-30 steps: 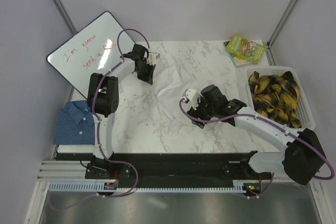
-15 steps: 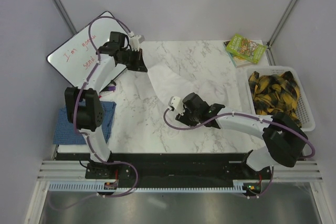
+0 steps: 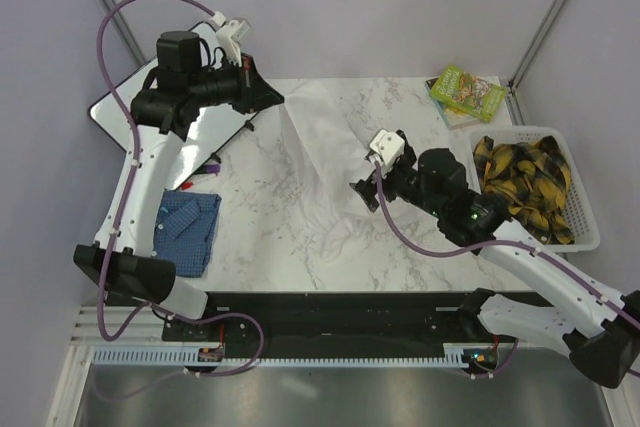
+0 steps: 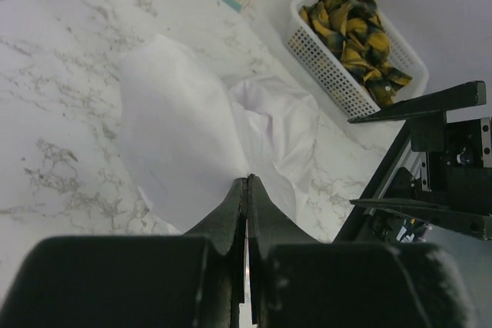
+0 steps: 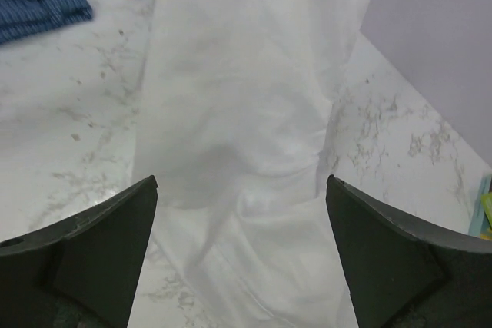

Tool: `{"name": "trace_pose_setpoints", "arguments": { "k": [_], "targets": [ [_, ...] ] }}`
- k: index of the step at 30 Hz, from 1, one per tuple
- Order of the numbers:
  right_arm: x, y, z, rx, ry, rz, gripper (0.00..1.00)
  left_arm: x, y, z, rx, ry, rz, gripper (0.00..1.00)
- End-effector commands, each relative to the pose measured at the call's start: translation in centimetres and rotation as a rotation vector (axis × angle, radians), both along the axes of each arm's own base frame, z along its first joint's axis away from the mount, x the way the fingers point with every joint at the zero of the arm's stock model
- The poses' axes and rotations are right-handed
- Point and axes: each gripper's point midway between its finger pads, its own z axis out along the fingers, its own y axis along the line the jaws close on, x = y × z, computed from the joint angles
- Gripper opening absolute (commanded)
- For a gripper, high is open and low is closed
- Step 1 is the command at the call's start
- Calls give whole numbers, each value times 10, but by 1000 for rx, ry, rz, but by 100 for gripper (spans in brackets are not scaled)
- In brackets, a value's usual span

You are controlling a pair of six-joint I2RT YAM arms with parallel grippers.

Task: Fold and stack the long sleeve shirts
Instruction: Flatten the shirt out

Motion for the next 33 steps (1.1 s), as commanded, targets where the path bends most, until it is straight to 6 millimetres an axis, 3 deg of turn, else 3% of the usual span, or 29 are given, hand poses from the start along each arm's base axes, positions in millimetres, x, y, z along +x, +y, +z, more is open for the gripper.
{"name": "trace_pose_setpoints", "arguments": {
  "k": [1, 4, 8, 12, 16, 18, 23, 25, 26, 27, 29, 30, 31, 32, 33],
  "targets": [
    [-29, 24, 62, 286, -4, 131, 98, -27, -16, 70, -59, -149, 42, 2],
    [-38, 26, 78, 362, -16, 134, 98, -33, -27, 93, -44, -251, 109, 2],
    [-42, 34, 85, 394, 11, 66, 98, -24, -32, 110, -47, -296, 259, 2],
    [-30, 39, 75, 366, 11, -47, 98, -19, -40, 128, -98, -291, 353, 2],
    [-3, 27, 61, 328, -18, -243, 98, -18, -44, 150, -146, -317, 395, 2],
    [15, 17, 65, 346, -60, -364, 98, -22, -48, 159, -179, -324, 387, 2],
    [21, 35, 67, 335, -56, -311, 93, -25, -47, 166, -190, -351, 390, 2],
    [14, 36, 61, 293, -46, -264, 93, -23, -41, 141, -115, -347, 404, 2],
    [15, 22, 65, 308, -43, -274, 91, -24, -39, 128, -76, -344, 390, 2],
    [2, 25, 38, 243, 53, -184, 90, -27, -35, 97, 21, -353, 358, 11],
    [-3, 4, 16, 194, 123, -156, 90, -24, -22, 59, 139, -337, 347, 23],
    [-18, 1, -6, 130, 208, -79, 91, -27, -17, 17, 213, -270, 302, 32],
    [-26, -2, -19, 80, 246, -26, 92, -33, -19, -2, 225, -239, 226, 34],
    [-31, -6, -36, -17, 251, 41, 95, -26, -3, -20, 257, -217, 229, 36],
    [-48, -11, -60, -96, 345, 88, 95, -28, 4, -55, 282, -145, 197, 49]
  ]
}}
